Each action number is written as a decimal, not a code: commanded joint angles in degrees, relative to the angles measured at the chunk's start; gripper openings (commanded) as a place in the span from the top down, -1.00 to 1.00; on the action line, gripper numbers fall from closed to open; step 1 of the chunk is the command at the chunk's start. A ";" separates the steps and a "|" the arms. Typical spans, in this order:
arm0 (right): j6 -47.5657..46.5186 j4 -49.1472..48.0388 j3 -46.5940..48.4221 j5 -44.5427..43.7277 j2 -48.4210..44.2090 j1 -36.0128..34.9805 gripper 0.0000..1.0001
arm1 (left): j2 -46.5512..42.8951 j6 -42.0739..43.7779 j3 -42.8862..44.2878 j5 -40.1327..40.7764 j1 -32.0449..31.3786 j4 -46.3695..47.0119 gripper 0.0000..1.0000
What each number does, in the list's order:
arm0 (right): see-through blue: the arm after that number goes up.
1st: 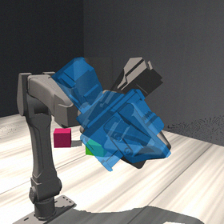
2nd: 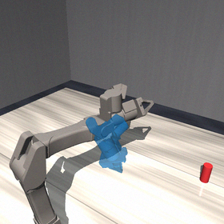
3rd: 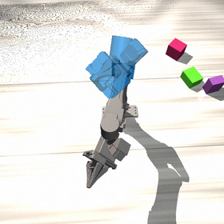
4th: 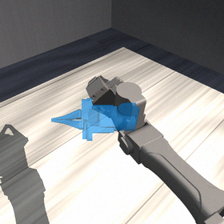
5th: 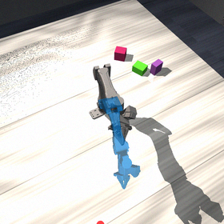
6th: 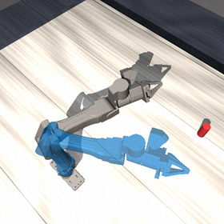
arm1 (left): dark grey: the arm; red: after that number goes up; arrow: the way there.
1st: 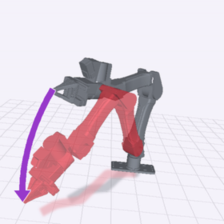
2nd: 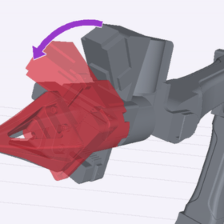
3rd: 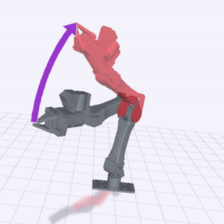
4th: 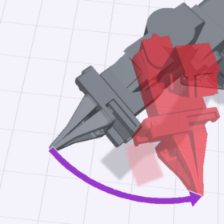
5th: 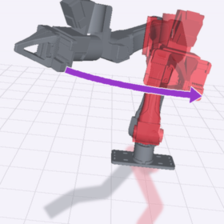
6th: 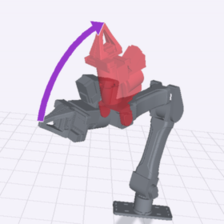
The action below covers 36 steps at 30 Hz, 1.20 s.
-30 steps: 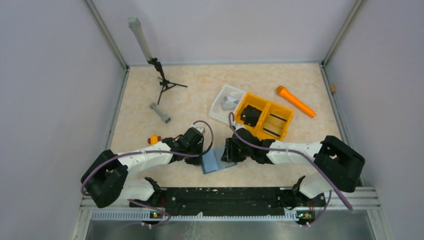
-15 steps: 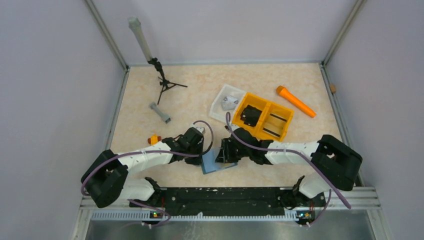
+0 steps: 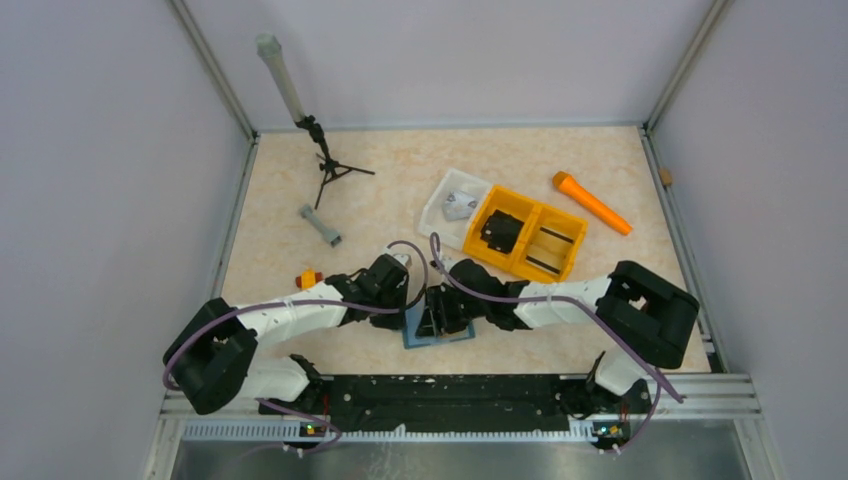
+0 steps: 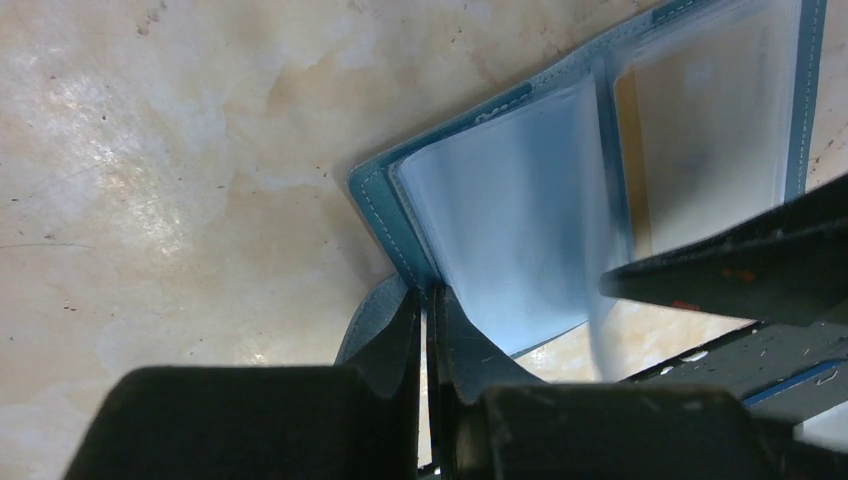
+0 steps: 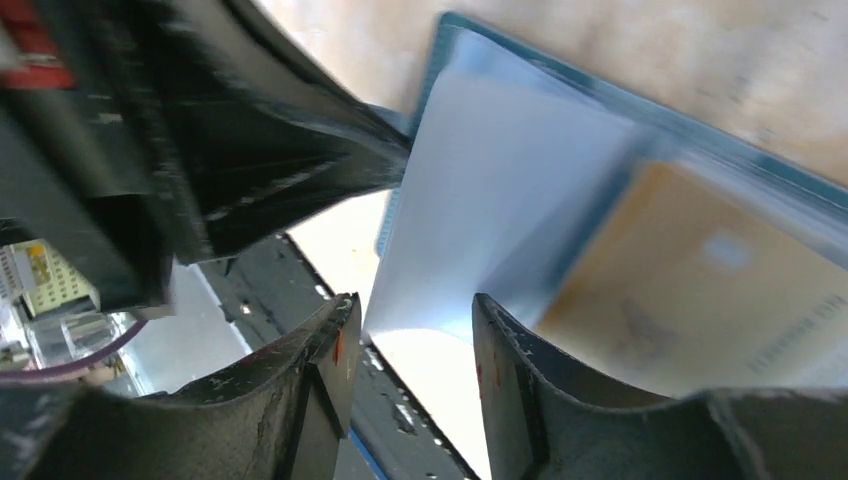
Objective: Take the credit cards out of the card holder
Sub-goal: Remove the credit card from the card holder.
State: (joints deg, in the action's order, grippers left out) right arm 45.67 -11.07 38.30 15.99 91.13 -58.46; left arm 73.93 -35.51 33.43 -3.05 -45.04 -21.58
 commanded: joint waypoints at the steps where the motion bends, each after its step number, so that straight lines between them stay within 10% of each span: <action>1: -3.74 -1.45 4.79 1.25 -0.26 -2.22 0.02 | 3.09 1.32 0.24 4.05 -0.07 1.44 0.91; 7: -3.75 1.43 5.87 -1.35 0.81 -2.28 -0.03 | 1.55 0.84 -0.01 3.96 -0.05 1.43 0.91; 13: -3.83 4.15 6.11 -4.25 1.61 -2.28 0.41 | -4.70 -0.53 -0.61 5.70 -0.08 -2.79 0.86; 24: -3.44 4.24 8.13 -4.27 7.41 -2.47 0.38 | -14.10 -3.29 0.92 1.32 -0.05 -4.23 0.78; 36: -3.17 16.54 0.30 -18.77 -14.52 -2.45 0.03 | -4.76 -3.94 1.23 -5.21 -0.14 6.38 0.79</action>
State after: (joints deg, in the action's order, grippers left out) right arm 42.70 -1.41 40.36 5.45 82.81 -60.34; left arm 67.59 -39.03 33.10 -5.80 -45.10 -20.45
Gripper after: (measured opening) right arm 0.420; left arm 0.109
